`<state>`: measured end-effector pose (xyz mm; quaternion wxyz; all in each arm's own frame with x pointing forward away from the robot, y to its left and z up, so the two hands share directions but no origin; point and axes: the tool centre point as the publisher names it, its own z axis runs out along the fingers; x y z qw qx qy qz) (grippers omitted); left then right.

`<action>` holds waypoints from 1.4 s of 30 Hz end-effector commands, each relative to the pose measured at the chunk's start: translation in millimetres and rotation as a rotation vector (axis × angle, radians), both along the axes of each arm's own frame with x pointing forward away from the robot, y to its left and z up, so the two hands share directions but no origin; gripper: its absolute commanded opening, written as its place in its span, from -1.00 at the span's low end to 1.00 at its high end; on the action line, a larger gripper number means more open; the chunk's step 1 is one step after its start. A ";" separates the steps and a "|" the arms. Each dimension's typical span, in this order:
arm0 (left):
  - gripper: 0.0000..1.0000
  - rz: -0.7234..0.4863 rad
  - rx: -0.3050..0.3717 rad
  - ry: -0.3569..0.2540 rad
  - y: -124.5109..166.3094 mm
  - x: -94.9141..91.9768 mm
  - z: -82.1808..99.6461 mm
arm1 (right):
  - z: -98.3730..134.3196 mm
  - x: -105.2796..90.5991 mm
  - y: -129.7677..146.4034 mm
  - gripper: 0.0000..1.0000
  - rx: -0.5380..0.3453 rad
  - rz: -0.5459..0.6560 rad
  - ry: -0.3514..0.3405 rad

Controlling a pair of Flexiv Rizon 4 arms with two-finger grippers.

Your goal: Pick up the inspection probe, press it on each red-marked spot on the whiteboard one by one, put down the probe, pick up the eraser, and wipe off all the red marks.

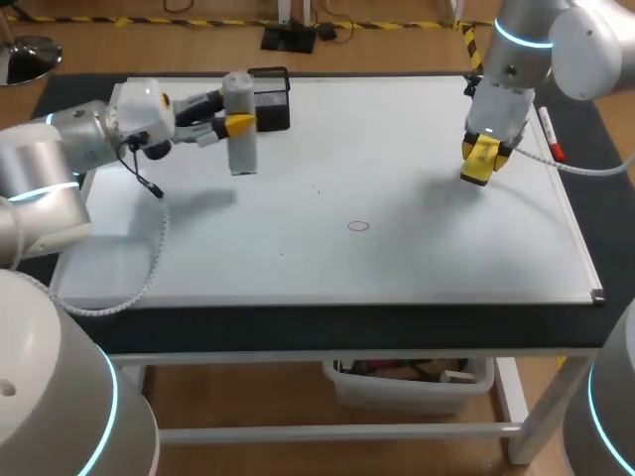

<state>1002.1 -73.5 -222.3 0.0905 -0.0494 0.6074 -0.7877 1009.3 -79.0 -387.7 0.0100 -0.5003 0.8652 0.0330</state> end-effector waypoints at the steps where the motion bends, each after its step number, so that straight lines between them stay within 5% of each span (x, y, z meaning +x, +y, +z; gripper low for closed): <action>1: -1.00 0.005 -0.025 0.006 20.6 7.7 -8.6 | 0.9 1.0 -0.7 -1.00 -0.003 0.003 0.002; 23: -1.00 0.049 -0.012 0.002 61.9 21.6 -16.3 | 0.9 1.0 -0.7 -1.00 -0.003 0.003 0.002; 42: -1.00 0.049 -0.012 0.002 61.9 21.6 -16.3 | -6.5 -56.8 157.7 -1.00 -0.039 0.316 -0.023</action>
